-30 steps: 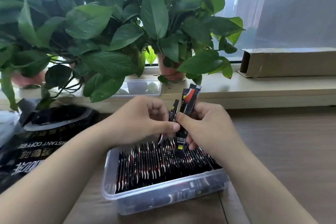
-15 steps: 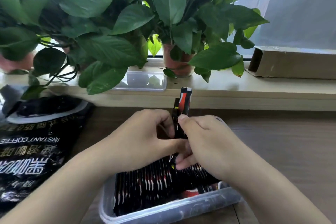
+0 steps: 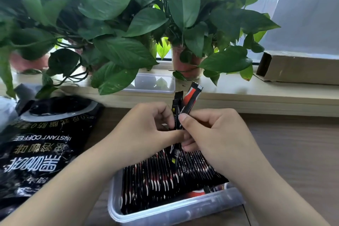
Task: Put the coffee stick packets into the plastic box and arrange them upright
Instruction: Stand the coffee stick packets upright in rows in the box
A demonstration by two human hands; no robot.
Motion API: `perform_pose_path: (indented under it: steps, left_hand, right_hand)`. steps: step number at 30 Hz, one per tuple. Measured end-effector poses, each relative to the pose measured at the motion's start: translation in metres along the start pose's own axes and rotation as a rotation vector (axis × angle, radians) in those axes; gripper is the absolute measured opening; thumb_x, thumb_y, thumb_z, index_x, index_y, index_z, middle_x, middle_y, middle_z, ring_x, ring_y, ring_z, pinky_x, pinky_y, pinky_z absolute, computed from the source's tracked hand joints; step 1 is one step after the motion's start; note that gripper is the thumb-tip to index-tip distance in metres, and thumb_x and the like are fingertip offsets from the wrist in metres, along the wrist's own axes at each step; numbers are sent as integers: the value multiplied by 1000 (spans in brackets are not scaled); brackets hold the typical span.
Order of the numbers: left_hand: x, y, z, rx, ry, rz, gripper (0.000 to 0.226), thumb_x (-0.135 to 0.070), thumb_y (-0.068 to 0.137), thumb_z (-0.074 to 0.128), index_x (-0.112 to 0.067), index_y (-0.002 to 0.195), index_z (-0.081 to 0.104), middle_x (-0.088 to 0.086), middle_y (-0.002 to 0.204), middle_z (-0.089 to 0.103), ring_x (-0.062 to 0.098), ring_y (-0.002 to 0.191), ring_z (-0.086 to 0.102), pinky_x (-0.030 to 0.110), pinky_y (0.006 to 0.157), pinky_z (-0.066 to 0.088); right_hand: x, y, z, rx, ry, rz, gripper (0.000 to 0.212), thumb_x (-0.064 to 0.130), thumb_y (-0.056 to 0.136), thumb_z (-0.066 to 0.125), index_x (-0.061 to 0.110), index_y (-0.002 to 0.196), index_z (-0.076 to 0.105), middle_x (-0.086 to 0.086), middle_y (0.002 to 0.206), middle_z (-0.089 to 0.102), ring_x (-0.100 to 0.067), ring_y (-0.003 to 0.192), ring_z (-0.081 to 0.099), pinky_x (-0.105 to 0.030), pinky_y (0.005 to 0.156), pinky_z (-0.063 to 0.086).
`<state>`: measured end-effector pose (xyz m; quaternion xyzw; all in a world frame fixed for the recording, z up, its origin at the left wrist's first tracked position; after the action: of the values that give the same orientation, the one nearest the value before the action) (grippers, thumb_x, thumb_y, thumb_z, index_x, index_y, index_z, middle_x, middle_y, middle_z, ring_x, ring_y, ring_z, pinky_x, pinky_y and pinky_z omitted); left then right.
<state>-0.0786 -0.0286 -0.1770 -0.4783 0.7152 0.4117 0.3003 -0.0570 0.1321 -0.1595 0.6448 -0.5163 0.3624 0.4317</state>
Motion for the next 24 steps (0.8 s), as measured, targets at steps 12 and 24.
perform_pose_path:
  steps: [12,24]
  left_hand:
    - [-13,-4,-4,103,-327,-137,26,-11,75,82,-13,68,57,11,57,61,9,44,54,12,39,38]
    - [-11,-3,-8,165,-624,-186,31,-20,69,85,-11,66,55,22,82,74,25,61,71,19,46,48]
  right_hand:
    - [5,1,-21,107,-204,-338,92,46,73,80,48,149,30,36,143,36,8,123,49,-26,98,51]
    - [0,5,-7,374,-574,-484,166,50,49,95,38,141,-42,30,152,-36,21,135,-27,7,102,-9]
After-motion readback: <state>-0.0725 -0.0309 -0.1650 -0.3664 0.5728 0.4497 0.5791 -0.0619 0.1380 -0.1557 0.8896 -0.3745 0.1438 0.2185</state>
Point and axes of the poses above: each hand's wrist, its own y-axis towards the middle knuckle, its own z-axis out of the palm, x = y × z, the point moved 2 cm from there along y, towards the middle knuckle
